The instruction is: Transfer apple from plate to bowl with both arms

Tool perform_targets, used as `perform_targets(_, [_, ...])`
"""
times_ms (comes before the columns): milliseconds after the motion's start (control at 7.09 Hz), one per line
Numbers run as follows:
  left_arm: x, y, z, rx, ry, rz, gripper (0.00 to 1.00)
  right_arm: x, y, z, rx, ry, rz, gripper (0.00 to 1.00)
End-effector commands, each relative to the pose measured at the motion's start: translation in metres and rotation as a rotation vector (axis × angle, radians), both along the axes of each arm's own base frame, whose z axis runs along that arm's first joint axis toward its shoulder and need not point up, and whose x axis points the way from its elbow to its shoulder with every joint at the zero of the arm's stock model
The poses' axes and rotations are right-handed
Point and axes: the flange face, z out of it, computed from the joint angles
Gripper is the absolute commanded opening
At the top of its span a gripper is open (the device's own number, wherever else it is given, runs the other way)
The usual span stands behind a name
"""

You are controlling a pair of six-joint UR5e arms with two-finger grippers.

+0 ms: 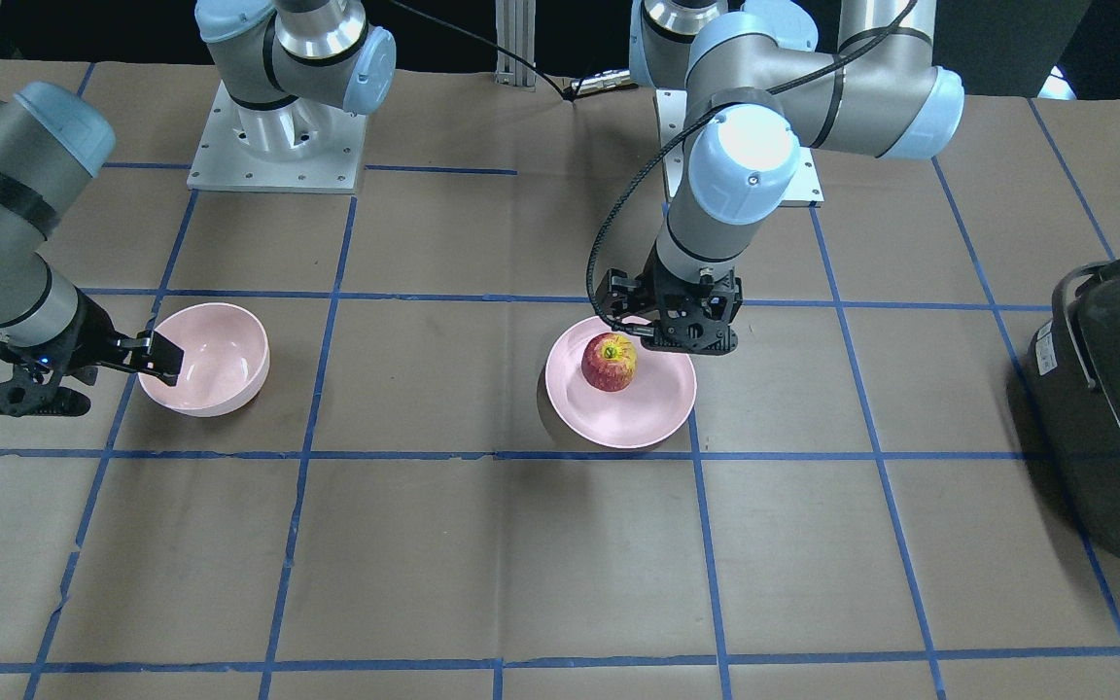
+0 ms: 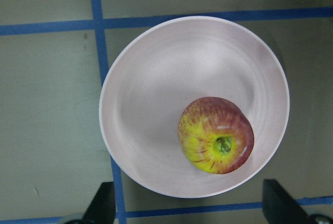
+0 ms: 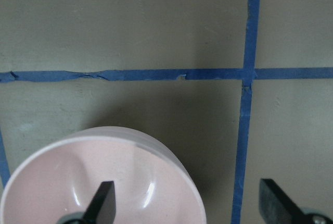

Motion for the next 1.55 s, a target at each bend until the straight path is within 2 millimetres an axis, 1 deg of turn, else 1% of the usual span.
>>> perform_targets(0, [-0.016, -0.009, -0.03, -0.005, -0.007, -0.006, 1.0, 0.0, 0.016, -0.024, 0.008, -0.009, 0.017, 0.84])
perform_targets(141, [-0.017, -0.012, -0.039, 0.0, -0.007, -0.011, 1.0, 0.002, 0.022, -0.032, 0.02, -0.012, 0.012, 0.81])
perform_targets(282, [-0.017, -0.014, -0.047, 0.01, -0.009, -0.009, 1.0, 0.004, 0.026, -0.036, 0.039, -0.017, 0.013, 0.72])
perform_targets(423, [-0.02, -0.015, -0.059, 0.028, -0.012, -0.014, 1.0, 0.003, 0.029, -0.037, 0.053, -0.008, 0.014, 0.14])
perform_targets(564, [-0.027, -0.014, -0.07, 0.046, -0.015, -0.026, 1.0, 0.003, 0.028, -0.037, 0.052, -0.006, 0.014, 0.0])
perform_targets(705, [-0.032, -0.012, -0.081, 0.054, -0.015, -0.038, 1.0, 0.004, 0.028, -0.027, 0.057, -0.002, -0.014, 0.0])
perform_targets(846, [-0.031, -0.012, -0.085, 0.04, -0.011, -0.053, 1.0, 0.009, 0.02, -0.007, 0.057, -0.006, -0.088, 0.0])
perform_targets(987, [-0.031, -0.01, -0.089, 0.028, -0.007, -0.066, 1.0, 0.02, 0.006, 0.01, 0.042, -0.011, -0.066, 0.0])
perform_targets(1128, [-0.03, -0.008, -0.096, 0.04, -0.008, -0.075, 0.92, 0.048, -0.001, 0.014, 0.024, -0.043, -0.074, 0.0])
perform_targets(1269, [-0.031, -0.01, -0.101, 0.039, -0.002, -0.079, 0.75, 0.088, -0.002, 0.016, 0.016, -0.061, -0.101, 0.0])
perform_targets(1410, [-0.031, -0.01, -0.099, 0.034, -0.001, -0.083, 0.62, 0.137, -0.004, 0.023, -0.002, -0.088, -0.118, 0.0])
